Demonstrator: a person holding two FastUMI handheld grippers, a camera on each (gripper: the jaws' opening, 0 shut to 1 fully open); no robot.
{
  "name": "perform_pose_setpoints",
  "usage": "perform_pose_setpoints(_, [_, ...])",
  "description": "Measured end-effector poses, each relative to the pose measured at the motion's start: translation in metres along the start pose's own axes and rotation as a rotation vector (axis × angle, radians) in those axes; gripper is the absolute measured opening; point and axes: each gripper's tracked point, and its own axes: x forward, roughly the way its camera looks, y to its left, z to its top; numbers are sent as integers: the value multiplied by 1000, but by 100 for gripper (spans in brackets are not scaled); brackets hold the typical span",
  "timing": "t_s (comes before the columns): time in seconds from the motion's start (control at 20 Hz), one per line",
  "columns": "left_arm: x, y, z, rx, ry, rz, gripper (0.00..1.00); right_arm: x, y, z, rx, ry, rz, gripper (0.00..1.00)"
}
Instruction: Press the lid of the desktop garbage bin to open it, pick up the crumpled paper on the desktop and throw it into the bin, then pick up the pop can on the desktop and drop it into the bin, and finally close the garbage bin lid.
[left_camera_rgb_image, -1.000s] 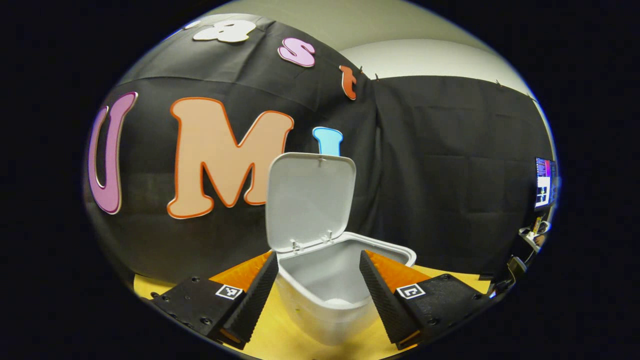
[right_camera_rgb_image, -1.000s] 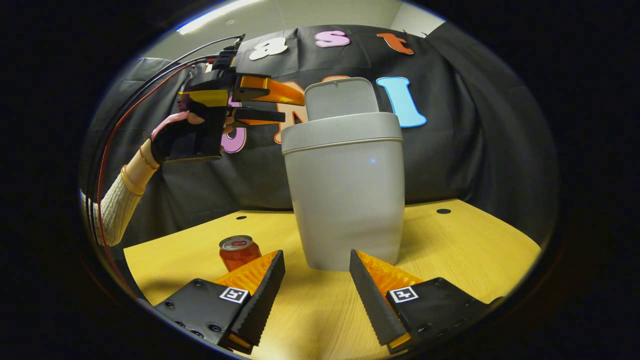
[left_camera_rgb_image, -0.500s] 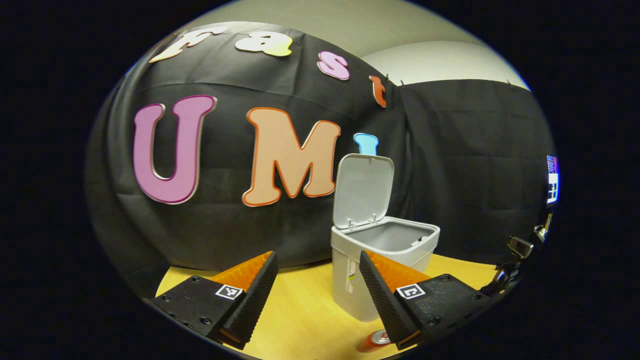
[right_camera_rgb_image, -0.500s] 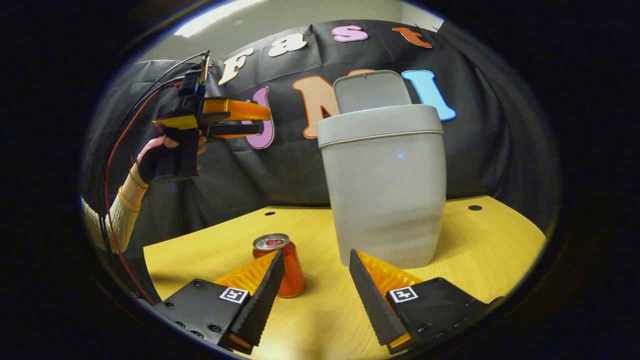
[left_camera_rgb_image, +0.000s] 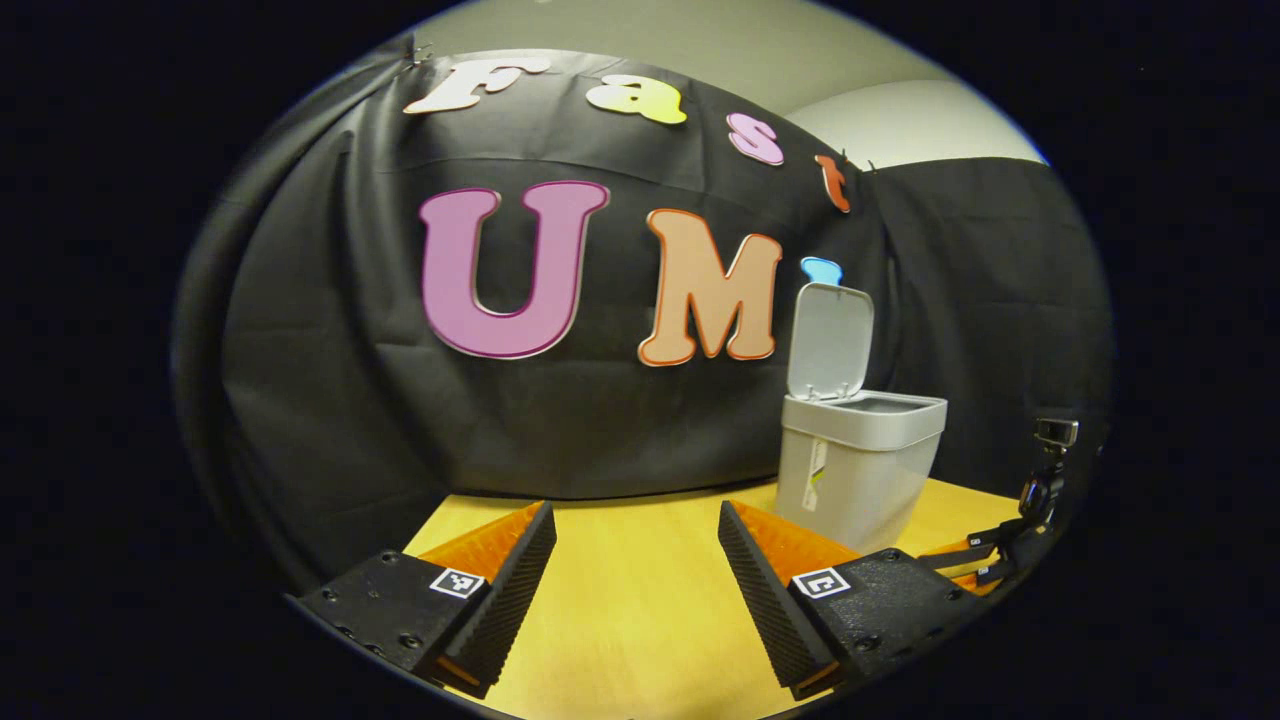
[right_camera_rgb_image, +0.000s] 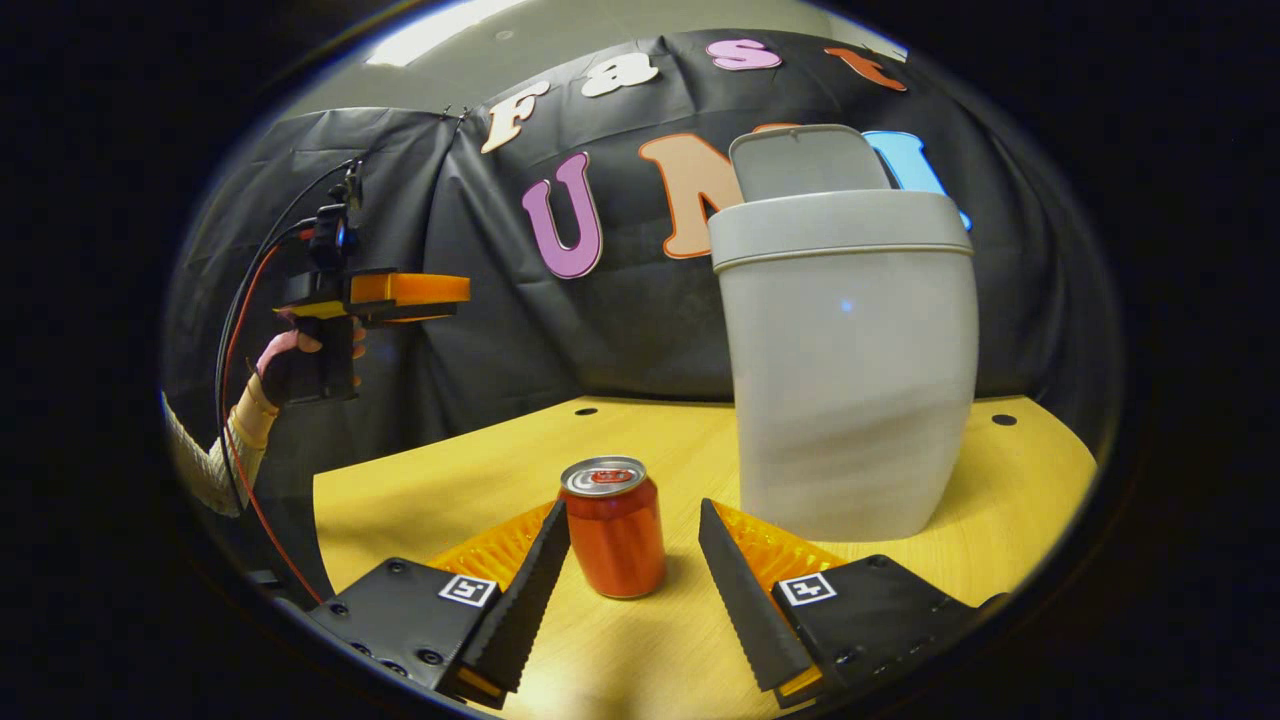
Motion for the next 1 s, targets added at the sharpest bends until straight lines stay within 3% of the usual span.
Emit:
perform_pose_setpoints(0.25, [-32,23,-26,32,-10,40,94,12,0,-9,-18,31,-2,87])
perform_pose_setpoints(0.45, [-49,19,-50,-9,-11,30,94,21,2,-12,-13,53,-1,87])
perform_pose_setpoints(0.8, [-56,17,-85,-46,-11,31,95,41,13,-17,-80,93,3,89])
perform_pose_setpoints(1.0, [-57,16,-101,-52,0,25,94,58,12,-24,-53,127,2,88])
